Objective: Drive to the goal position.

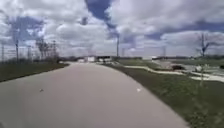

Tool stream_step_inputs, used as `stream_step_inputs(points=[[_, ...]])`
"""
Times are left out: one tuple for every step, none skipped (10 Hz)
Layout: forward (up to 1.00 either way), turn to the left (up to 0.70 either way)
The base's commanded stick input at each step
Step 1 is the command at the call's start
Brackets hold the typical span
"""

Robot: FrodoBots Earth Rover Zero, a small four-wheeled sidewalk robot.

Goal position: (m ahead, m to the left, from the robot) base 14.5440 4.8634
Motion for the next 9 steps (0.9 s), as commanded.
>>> stream_step_inputs(points=[[1.00,0.00],[1.00,0.00],[1.00,0.00],[1.00,0.00],[1.00,0.00],[1.00,0.00],[1.00,0.00],[1.00,0.00],[1.00,0.00]])
